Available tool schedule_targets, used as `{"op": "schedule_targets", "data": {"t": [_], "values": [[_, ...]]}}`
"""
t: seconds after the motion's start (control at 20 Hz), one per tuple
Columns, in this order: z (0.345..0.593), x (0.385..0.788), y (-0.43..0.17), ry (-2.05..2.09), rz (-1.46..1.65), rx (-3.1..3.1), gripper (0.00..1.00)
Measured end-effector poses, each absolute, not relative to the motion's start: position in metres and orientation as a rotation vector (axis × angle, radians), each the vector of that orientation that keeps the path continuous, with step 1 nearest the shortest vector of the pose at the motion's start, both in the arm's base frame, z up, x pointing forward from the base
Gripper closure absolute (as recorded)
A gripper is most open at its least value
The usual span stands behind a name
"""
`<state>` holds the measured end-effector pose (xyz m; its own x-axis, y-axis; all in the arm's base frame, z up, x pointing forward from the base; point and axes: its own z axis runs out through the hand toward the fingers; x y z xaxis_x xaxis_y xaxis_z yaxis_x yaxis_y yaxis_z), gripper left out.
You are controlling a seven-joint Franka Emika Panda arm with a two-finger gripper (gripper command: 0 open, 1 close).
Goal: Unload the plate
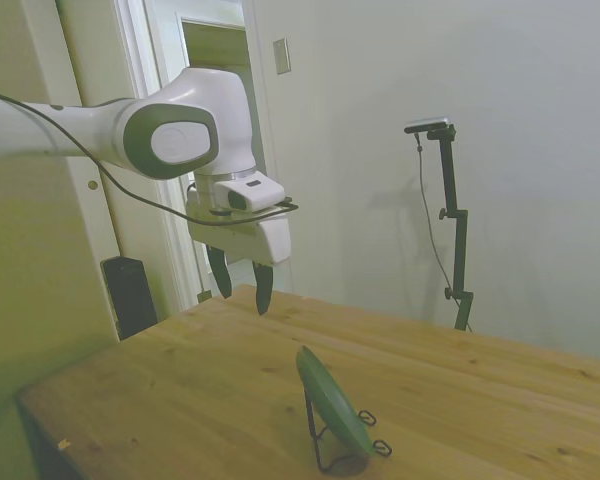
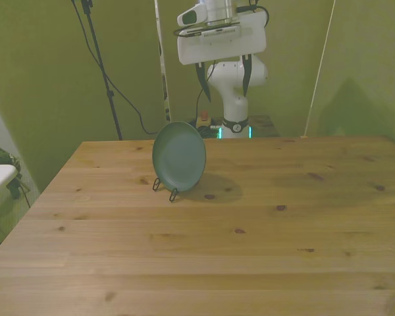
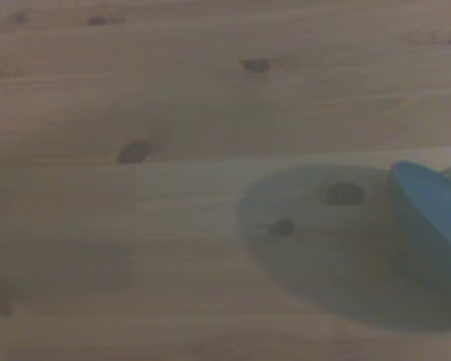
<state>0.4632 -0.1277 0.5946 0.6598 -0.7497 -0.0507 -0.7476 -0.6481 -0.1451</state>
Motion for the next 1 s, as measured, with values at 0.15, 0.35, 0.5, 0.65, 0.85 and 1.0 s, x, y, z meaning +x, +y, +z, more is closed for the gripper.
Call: {"op": "schedule_targets", "data": {"t": [0.15, 0.35, 0.5, 0.65, 0.85, 1.0], "values": [[0.597, 0.475, -0.16, 1.199, 0.03, -2.716, 0.0], [0.593, 0.489, -0.193, 1.104, 0.16, -2.74, 0.0], [0.589, 0.496, -0.208, 1.036, 0.254, -2.754, 0.0], [0.584, 0.497, -0.223, 0.97, 0.335, -2.763, 0.0], [0.577, 0.491, -0.253, 0.911, 0.348, -2.741, 0.0], [0.569, 0.481, -0.275, 0.861, 0.35, -2.662, 0.0]]}}
